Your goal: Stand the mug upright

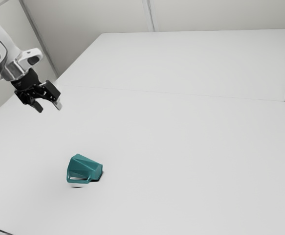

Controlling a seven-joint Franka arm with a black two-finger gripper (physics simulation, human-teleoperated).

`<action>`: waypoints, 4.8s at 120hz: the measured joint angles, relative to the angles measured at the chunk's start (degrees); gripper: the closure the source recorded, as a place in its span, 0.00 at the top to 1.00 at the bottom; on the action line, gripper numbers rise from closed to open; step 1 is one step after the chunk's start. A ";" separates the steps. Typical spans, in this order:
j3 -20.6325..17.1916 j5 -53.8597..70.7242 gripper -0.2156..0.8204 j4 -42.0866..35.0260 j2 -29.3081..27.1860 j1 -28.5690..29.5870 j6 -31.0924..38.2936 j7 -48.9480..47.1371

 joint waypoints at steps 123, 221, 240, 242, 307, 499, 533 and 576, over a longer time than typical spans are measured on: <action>0.09 -31.68 0.79 -26.16 1.04 15.23 13.64 40.99; 0.10 -48.19 0.79 -28.99 9.67 16.51 13.63 58.63; 0.10 -48.74 0.79 -28.99 10.93 16.53 12.99 58.65; 0.10 -48.77 0.79 -28.99 11.07 16.53 12.95 58.66; -0.15 -49.91 0.79 -28.82 11.90 15.16 13.09 58.73; -0.69 -54.22 0.09 -28.82 11.03 8.80 13.08 61.18; -2.47 -49.82 0.07 -26.56 7.17 7.42 13.96 60.86; -5.39 -24.97 0.07 -13.35 7.55 5.26 14.55 51.77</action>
